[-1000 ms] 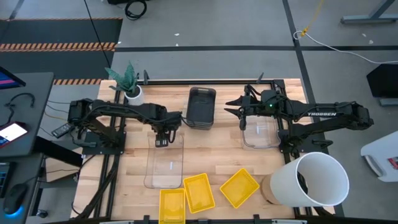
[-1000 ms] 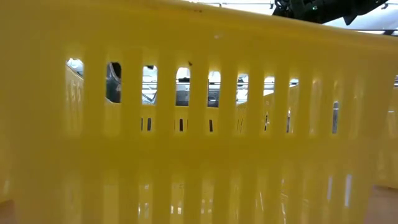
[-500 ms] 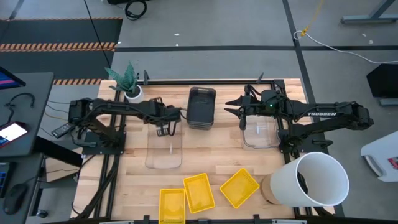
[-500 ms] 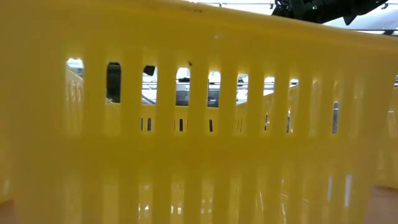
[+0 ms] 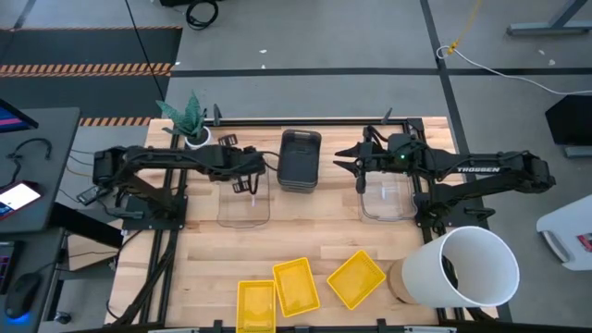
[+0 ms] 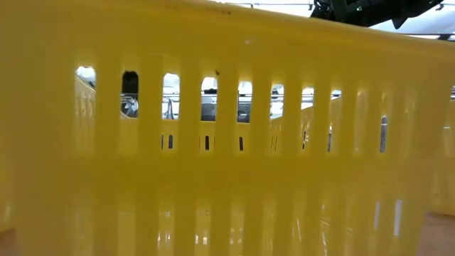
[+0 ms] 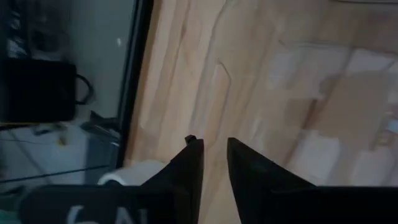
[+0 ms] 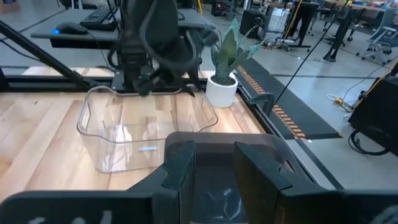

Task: Stack baskets by color
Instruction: Stack the transparent bin on top of the stacked transparent bins

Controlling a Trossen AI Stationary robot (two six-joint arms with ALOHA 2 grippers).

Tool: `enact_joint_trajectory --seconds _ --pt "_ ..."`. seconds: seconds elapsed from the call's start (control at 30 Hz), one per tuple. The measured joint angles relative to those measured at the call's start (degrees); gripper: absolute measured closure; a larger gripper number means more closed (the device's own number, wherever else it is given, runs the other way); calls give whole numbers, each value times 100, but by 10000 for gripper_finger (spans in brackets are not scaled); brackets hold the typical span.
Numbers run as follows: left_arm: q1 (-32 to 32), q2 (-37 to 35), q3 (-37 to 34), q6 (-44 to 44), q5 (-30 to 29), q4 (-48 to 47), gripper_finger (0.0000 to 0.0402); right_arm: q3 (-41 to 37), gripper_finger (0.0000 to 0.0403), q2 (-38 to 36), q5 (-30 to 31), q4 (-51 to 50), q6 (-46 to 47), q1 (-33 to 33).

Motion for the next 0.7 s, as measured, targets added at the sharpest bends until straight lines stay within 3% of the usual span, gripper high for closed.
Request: enact_joint_trajectory --seconds 0.3,0.7 --pt "-789 -877 0 -426 1564 -168 260 18 289 654 -1 438 42 256" --pt "-2324 -1671 -1092 -1799 1298 -101 260 1237 289 2335 62 685 271 786"
